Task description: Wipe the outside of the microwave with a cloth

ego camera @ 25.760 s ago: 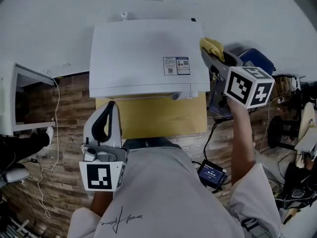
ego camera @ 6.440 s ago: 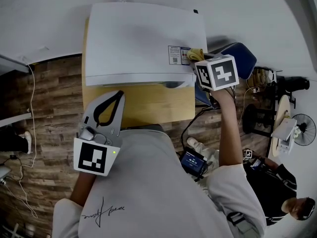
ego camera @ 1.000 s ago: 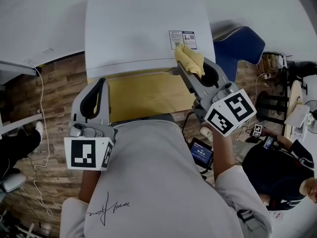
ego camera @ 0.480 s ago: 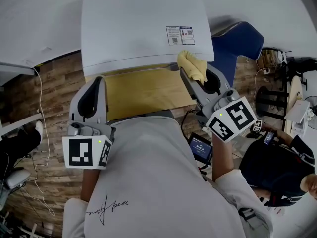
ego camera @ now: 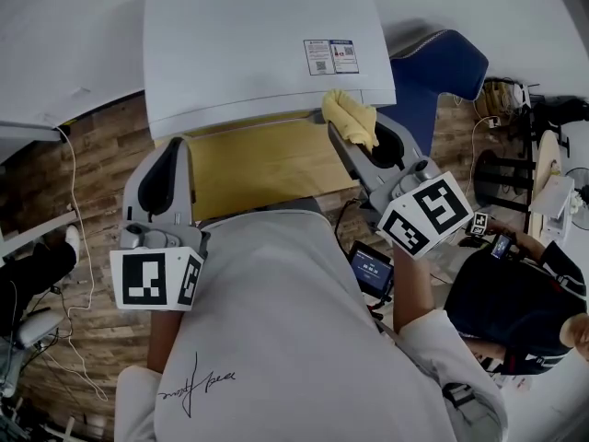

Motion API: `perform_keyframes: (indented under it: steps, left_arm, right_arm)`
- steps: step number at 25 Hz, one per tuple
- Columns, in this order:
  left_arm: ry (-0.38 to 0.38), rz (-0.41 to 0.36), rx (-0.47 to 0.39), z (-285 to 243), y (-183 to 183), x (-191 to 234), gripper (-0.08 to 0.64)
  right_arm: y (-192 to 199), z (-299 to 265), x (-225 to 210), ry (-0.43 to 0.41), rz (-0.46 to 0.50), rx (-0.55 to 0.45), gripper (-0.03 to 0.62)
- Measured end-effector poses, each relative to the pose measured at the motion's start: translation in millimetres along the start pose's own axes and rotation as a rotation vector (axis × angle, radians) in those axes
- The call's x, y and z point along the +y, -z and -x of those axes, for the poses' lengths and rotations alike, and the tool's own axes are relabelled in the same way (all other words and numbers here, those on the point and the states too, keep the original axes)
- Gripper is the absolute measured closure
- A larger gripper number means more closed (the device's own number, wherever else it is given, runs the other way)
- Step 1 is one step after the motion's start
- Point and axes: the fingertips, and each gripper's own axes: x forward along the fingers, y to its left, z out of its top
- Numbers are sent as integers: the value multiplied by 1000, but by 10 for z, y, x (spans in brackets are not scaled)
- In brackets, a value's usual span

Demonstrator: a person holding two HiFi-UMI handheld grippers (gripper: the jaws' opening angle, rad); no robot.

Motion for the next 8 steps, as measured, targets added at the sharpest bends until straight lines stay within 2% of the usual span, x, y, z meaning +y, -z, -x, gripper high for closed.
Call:
perform_keyframes:
  steps: [8]
  left_arm:
    - [-4, 8, -3, 53, -3, 20, 569]
  right_arm:
    - [55, -57, 76, -21, 13, 30, 475]
